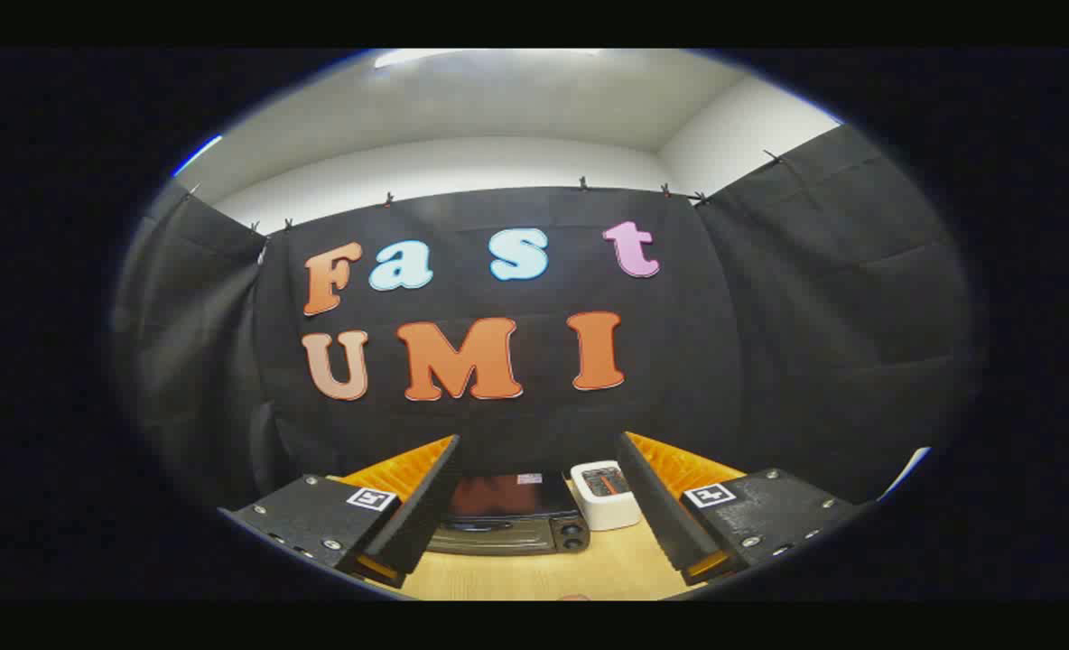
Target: Open the toaster oven, put the food inside, and close the toaster oven door.
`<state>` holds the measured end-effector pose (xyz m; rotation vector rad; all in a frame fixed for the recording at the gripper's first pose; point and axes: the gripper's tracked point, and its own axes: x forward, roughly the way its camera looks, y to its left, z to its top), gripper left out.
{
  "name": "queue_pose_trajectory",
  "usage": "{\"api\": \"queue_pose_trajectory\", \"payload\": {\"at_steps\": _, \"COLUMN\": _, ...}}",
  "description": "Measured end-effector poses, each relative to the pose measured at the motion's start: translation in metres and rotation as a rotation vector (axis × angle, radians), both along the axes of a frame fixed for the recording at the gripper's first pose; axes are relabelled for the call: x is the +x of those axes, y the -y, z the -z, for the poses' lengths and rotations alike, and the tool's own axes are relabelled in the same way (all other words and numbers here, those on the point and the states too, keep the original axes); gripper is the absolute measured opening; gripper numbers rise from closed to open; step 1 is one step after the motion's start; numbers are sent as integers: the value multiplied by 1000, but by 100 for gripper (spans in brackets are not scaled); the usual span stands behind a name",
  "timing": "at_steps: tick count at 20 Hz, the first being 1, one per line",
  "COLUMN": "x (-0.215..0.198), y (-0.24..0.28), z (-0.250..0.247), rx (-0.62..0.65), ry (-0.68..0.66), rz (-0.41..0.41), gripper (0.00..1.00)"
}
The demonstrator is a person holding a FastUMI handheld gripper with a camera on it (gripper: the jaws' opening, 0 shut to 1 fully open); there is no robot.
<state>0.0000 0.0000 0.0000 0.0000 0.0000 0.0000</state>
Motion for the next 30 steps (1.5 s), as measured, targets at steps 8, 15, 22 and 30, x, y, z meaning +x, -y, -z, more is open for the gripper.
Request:
{"api": "queue_pose_trajectory", "payload": {"at_steps": 8, "x": -13, "y": 1, "z": -34, "rx": -49, "ry": 23, "rz": 33, "gripper": 100}}
{"api": "queue_pose_trajectory", "payload": {"at_steps": 15, "x": -11, "y": -7, "z": -42, "rx": -73, "ry": 32, "rz": 32, "gripper": 100}}
{"api": "queue_pose_trajectory", "payload": {"at_steps": 22, "x": 9, "y": -38, "z": -1, "rx": -26, "ry": -21, "rz": -24, "gripper": 100}}
{"api": "queue_pose_trajectory", "payload": {"at_steps": 30, "x": 60, "y": -88, "z": 92, "rx": 71, "ry": -115, "rz": -117, "gripper": 100}}
